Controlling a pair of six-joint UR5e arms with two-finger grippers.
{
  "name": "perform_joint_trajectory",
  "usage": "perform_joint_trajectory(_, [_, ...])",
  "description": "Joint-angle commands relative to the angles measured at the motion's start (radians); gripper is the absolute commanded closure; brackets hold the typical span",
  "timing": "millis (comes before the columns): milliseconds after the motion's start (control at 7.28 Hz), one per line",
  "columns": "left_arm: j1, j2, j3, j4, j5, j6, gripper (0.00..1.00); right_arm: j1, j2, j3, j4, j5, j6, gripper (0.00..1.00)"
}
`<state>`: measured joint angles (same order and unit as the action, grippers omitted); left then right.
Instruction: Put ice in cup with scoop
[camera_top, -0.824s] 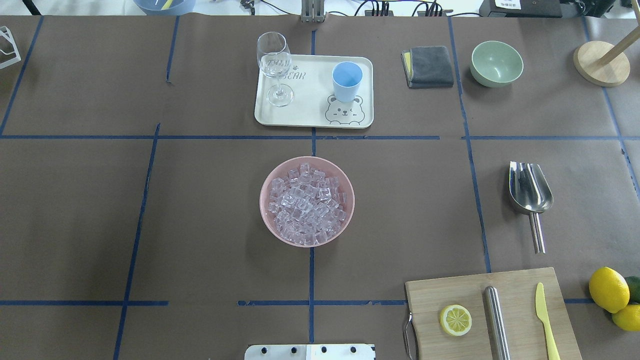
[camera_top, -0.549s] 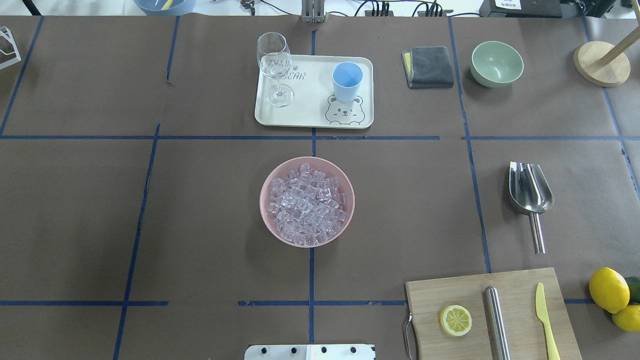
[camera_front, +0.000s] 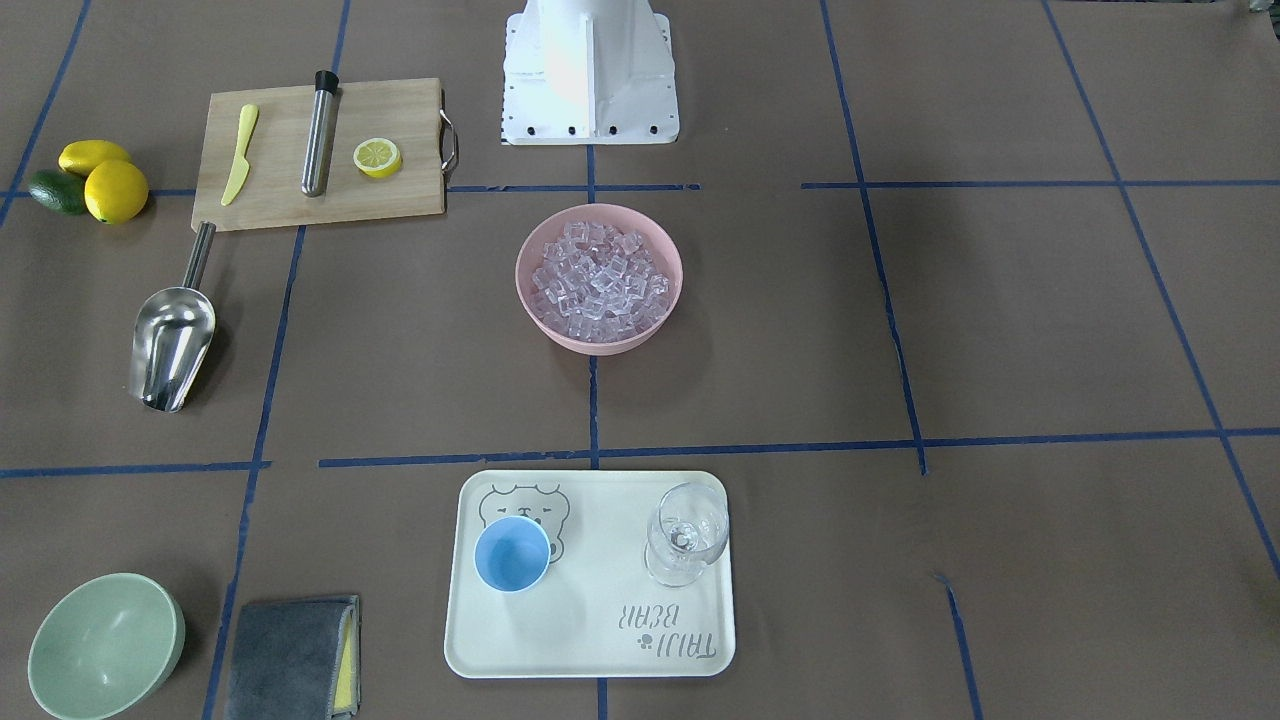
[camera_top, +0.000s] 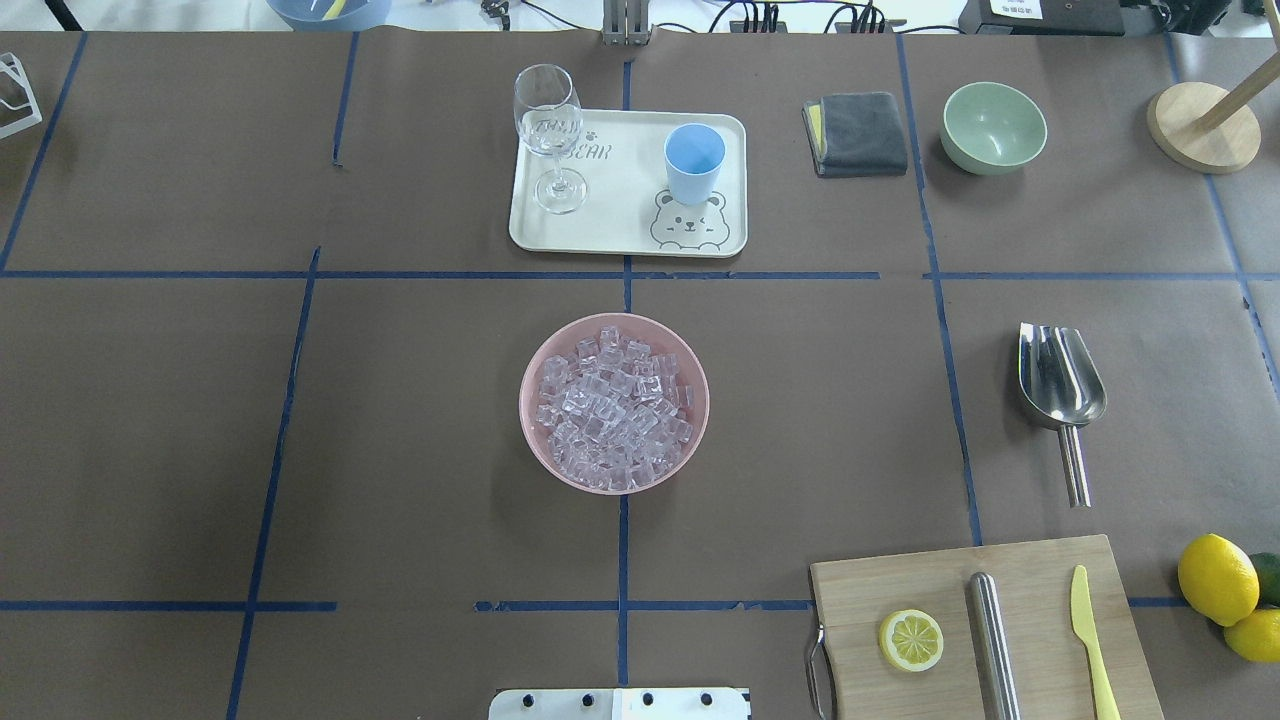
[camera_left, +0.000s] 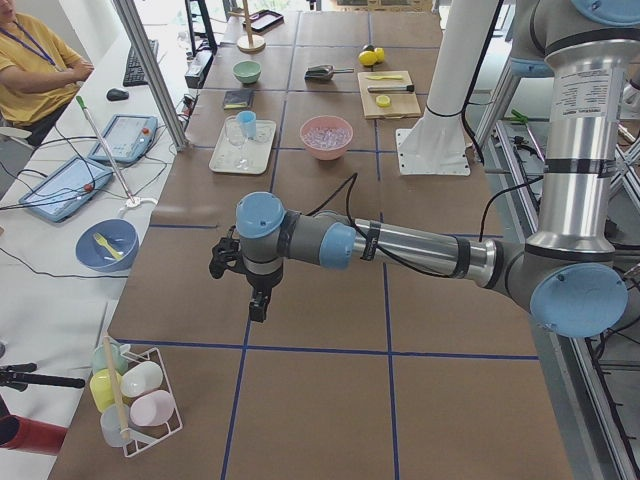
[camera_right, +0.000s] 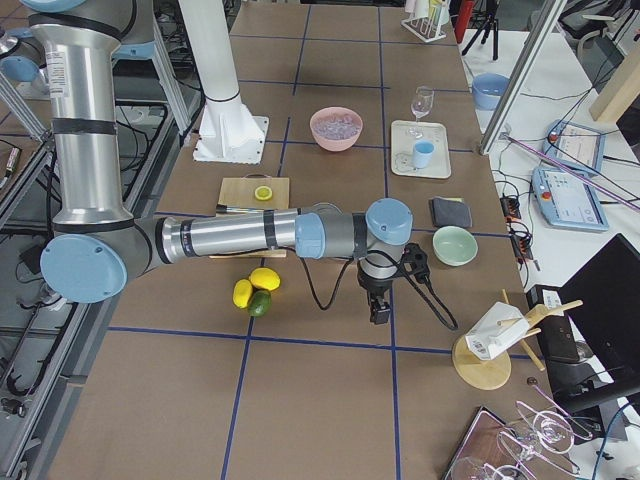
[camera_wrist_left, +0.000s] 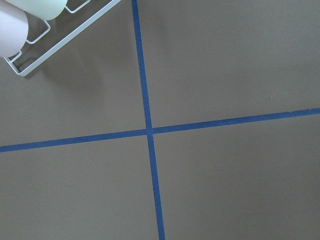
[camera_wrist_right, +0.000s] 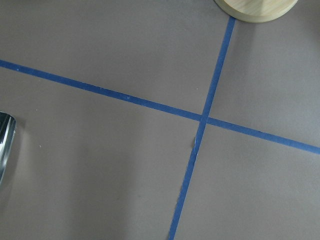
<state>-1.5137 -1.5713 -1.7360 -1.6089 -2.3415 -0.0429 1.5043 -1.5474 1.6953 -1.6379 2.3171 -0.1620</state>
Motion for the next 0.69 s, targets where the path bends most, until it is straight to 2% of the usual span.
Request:
perform_joint_trajectory(0, [0.010, 0.002, -0.013, 0.000, -0.005, 0.000, 0.00, -0.018, -0.016, 0.000, 0.046, 0.010, 0.001, 0.00])
perform_joint_trajectory(137, [0.079, 0.000, -0.045, -0.006, -0.007, 0.000, 0.00, -0.033, -0.031, 0.000, 0.046, 0.040, -0.001, 0.00])
perform_joint_trajectory(412, [0.317, -0.010, -0.153, -0.041, -0.007, 0.000, 0.00, -0.047, -0.062, 0.000, 0.104, 0.132, 0.002, 0.00])
perform_joint_trajectory(549, [0.452, -0.051, -0.160, -0.156, -0.005, -0.002, 0.00, -0.056, -0.074, 0.000, 0.134, 0.183, 0.015, 0.00])
